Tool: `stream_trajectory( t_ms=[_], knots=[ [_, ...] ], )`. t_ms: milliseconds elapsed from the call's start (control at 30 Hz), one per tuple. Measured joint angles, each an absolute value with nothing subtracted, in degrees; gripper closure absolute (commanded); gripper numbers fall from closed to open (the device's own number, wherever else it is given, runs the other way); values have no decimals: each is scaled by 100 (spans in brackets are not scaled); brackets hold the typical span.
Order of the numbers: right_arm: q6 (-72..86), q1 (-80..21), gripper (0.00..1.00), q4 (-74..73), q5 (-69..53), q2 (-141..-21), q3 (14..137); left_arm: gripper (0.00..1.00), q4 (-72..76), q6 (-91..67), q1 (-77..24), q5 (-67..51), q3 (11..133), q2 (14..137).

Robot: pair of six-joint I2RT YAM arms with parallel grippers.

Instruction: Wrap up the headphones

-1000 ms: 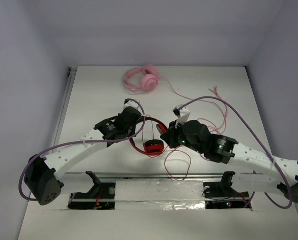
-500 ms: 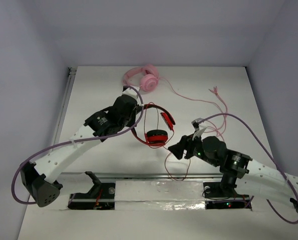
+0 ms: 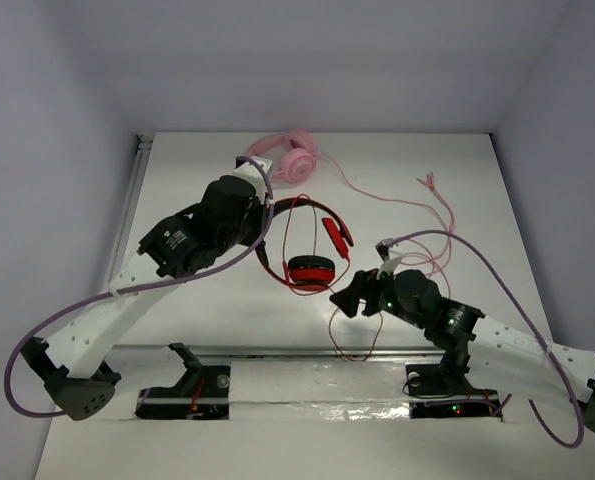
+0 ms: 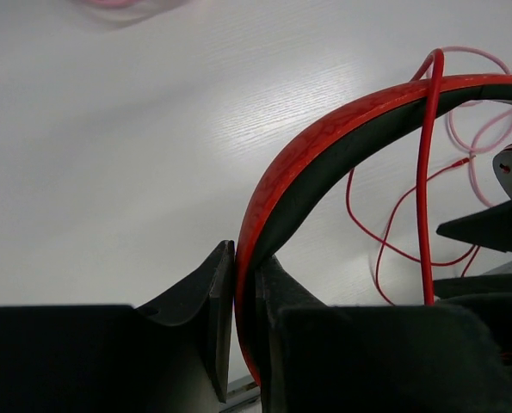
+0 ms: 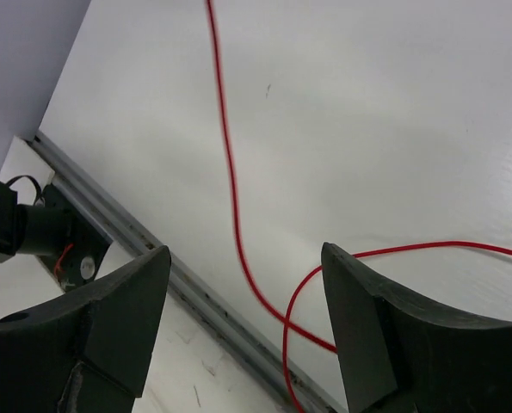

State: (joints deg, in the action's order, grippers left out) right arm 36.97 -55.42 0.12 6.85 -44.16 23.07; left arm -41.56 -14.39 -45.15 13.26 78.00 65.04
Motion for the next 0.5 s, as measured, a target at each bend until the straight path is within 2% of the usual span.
stream_trajectory(
  t_ms=[200, 400, 467, 500],
  knots=[
    [3691, -5347, 23, 427, 362, -4713, 2265, 100, -4425, -1396, -4515, 1142, 7950, 6451],
    [3684, -5330, 25, 1004, -357, -5612, 2268, 100, -4456, -1393, -4515, 1002, 8038, 6434],
    [3680, -5330, 34, 1131, -482, -5846, 2268, 100, -4486, -1391, -4515, 945, 8084, 6434],
    [3671, -5330, 52, 1197, -528, -5913, 2268, 100, -4506, -1391, -4515, 930, 8110, 6434]
  ],
)
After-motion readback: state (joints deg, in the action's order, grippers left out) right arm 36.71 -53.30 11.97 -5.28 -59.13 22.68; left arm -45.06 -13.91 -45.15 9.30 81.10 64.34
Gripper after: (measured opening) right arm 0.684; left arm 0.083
